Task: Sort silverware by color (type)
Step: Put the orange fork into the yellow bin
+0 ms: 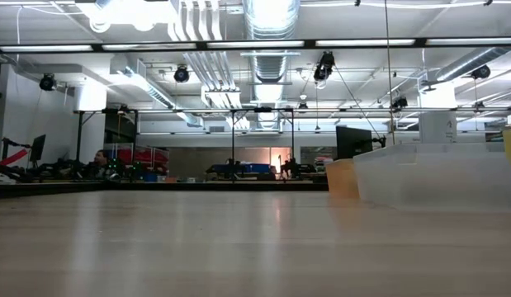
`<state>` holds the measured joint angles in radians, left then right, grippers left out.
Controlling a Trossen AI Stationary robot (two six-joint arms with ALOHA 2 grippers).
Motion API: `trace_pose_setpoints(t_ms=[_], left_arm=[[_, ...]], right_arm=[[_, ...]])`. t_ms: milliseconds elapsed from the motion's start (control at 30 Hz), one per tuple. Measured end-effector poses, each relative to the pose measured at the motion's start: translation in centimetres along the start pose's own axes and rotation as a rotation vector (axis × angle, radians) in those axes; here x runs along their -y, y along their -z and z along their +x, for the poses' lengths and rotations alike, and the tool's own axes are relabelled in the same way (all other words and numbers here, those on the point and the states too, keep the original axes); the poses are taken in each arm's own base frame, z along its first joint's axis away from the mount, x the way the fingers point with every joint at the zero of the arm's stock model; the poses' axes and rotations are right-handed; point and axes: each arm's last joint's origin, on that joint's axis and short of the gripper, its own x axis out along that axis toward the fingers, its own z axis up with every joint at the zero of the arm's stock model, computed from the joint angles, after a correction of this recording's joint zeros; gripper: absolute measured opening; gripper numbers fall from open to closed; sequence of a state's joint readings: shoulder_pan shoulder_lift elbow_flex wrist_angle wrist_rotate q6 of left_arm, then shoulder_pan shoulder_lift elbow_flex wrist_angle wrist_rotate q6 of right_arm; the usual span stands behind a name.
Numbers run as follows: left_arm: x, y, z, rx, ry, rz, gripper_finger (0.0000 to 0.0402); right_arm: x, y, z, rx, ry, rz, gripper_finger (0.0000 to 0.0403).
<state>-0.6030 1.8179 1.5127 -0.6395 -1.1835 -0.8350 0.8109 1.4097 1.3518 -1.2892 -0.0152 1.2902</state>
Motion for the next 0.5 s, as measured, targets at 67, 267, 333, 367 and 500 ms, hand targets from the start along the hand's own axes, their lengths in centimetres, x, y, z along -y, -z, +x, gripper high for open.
trace_pose_setpoints(t_ms=[67,267,333,367,500], left_arm=[[0.1,0.1,-0.2,0.001,0.006,-0.022,0.0134],[0.4,0.3,-1.1,-0.020,0.047,-0.076,0.0134],[0.6,0.5,-1.4,-0.042,0.074,-0.092,0.0134],[0.7,0.6,-1.6,-0.055,0.090,-0.099,0.0134],[1.0,1.0,-2.3,-0.127,0.163,-0.123,0.0134]], right_arm=[[-0.3,1.5,0.5,-0.021,0.007,0.008,0.0035],[-0.7,4.6,3.5,-0.040,0.038,0.019,0.0035],[-1.0,5.1,4.6,-0.042,0.022,0.010,0.0035],[-1.2,5.4,5.1,-0.046,0.009,0.002,0.0035],[-1.9,5.7,6.4,-0.045,-0.063,-0.022,0.0035]])
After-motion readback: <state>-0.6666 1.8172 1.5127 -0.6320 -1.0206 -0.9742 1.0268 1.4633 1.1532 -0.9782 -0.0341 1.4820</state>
